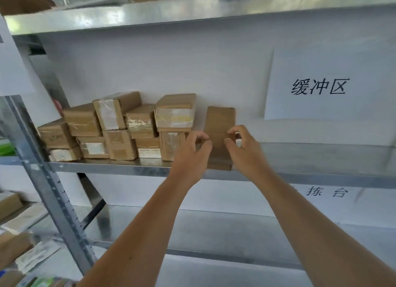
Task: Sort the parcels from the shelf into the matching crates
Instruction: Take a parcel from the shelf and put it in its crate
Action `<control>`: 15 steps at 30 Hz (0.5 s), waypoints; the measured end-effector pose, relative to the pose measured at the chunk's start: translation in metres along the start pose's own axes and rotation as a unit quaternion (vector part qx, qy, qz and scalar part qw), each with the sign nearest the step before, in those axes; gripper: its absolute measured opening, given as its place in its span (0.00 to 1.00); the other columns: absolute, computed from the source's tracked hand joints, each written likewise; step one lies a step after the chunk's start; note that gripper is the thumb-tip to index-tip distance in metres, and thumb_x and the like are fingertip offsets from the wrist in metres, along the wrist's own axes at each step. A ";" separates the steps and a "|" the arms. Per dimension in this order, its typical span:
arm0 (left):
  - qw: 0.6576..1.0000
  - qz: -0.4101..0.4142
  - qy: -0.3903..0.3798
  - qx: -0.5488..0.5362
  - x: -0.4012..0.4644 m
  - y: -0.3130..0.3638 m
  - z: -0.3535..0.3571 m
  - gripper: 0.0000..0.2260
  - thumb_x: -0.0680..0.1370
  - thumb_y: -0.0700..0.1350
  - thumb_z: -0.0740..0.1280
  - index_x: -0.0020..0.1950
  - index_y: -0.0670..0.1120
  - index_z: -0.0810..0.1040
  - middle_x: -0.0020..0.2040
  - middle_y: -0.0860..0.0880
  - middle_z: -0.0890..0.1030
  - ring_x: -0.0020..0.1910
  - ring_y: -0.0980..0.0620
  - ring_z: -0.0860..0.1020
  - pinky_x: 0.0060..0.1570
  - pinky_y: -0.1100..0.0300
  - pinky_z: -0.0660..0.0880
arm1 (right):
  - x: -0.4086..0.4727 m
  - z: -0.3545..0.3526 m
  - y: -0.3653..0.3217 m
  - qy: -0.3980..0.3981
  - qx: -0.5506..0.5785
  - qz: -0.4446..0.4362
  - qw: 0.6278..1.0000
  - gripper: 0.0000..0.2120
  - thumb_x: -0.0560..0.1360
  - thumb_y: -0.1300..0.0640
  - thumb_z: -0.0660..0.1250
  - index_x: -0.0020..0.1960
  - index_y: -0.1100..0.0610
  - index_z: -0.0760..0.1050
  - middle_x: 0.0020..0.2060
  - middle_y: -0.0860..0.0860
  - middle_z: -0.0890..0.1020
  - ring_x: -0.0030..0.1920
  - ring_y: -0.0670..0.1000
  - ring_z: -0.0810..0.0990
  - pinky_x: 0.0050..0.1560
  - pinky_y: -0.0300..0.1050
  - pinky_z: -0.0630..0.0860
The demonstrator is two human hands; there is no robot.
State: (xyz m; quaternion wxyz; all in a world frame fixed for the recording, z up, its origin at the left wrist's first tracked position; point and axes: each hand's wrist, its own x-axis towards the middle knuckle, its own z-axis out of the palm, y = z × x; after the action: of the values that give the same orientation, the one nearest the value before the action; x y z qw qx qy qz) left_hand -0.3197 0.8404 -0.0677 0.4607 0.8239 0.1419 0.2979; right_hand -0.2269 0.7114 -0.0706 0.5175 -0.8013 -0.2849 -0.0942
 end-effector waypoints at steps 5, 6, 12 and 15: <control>0.993 0.038 -0.049 -0.105 -0.026 0.042 0.014 0.14 0.85 0.47 0.64 0.70 0.58 0.70 0.53 0.57 0.77 0.47 0.53 0.80 0.49 0.49 0.83 | -0.047 -0.049 -0.009 0.085 0.034 -0.015 0.996 0.27 0.80 0.61 0.66 0.74 0.41 0.64 0.59 0.44 0.77 0.46 0.49 0.84 0.45 0.48 0.82; 0.990 0.046 -0.058 -0.119 -0.032 0.051 0.019 0.17 0.85 0.48 0.64 0.73 0.60 0.68 0.53 0.56 0.77 0.49 0.53 0.80 0.51 0.49 0.84 | -0.055 -0.062 -0.008 0.088 0.035 -0.017 0.995 0.32 0.80 0.62 0.66 0.78 0.41 0.61 0.60 0.44 0.77 0.46 0.47 0.83 0.42 0.43 0.81; 0.965 0.038 -0.171 -0.196 -0.073 0.114 0.065 0.16 0.81 0.56 0.56 0.64 0.76 0.68 0.51 0.44 0.83 0.52 0.40 0.84 0.57 0.35 0.82 | -0.108 -0.154 -0.009 0.144 0.000 -0.012 0.989 0.34 0.79 0.63 0.64 0.79 0.38 0.63 0.57 0.43 0.71 0.57 0.38 0.76 0.40 0.31 0.77; 0.941 0.009 -0.219 -0.258 -0.103 0.155 0.100 0.15 0.86 0.50 0.53 0.63 0.70 0.69 0.51 0.51 0.81 0.55 0.48 0.83 0.54 0.38 0.84 | -0.141 -0.212 -0.007 0.188 0.080 -0.011 0.979 0.18 0.81 0.53 0.65 0.68 0.37 0.73 0.52 0.48 0.76 0.51 0.44 0.78 0.48 0.42 0.77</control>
State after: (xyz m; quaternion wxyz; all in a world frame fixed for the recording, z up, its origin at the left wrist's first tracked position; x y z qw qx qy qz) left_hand -0.3445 0.6382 -0.0138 0.6746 0.7228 -0.0515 0.1407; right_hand -0.3162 0.4758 -0.0338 0.6229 -0.7223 -0.1980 -0.2260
